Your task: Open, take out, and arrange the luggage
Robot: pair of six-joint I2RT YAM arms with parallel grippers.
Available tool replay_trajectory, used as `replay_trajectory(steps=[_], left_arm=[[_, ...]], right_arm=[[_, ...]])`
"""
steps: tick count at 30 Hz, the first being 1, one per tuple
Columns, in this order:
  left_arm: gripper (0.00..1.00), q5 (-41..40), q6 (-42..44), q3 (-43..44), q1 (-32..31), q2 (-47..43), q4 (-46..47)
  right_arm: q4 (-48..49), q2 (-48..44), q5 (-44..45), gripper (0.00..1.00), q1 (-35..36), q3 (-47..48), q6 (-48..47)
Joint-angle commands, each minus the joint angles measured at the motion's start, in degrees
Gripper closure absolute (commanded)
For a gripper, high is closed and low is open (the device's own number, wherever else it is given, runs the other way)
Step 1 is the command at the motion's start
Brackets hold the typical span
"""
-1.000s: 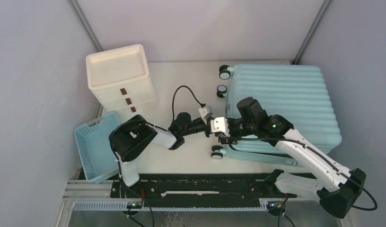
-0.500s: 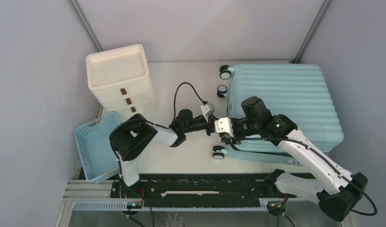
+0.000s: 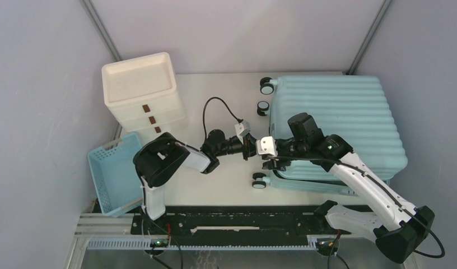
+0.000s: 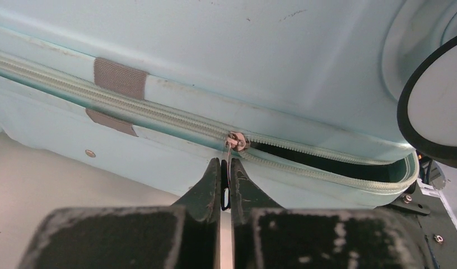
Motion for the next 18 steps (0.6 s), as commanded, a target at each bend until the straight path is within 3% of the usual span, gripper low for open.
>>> replay_trajectory(steps=[1, 3, 6, 12, 18], left_arm=[[0.81, 3.0, -4.2, -1.4, 1.4, -1.4, 10.4], [0.63, 1.4, -4.2, -2.7, 1.4, -2.0, 10.6], [0.45, 0.7, -4.8, -3.9, 1.8, -2.9, 10.7], [0.41, 5.6, -9.5, -2.5, 4.7, -1.3, 11.6], [0.4, 15.4, -17.2, 4.9, 5.6, 3.1, 11.8]], right_arm=[[2.5, -1.1, -0.4, 1.0, -2.3, 0.9, -3.1], [2.4, -0.9, -0.5, 1.0, -2.3, 1.0, -3.0], [2.2, -0.8, -0.7, 1.0, -2.2, 1.0, -3.0], [2.1, -0.8, -1.1, 1.0, -2.2, 0.9, -3.2], [1.9, -0.5, -1.6, 1.0, -2.2, 0.9, -3.8]])
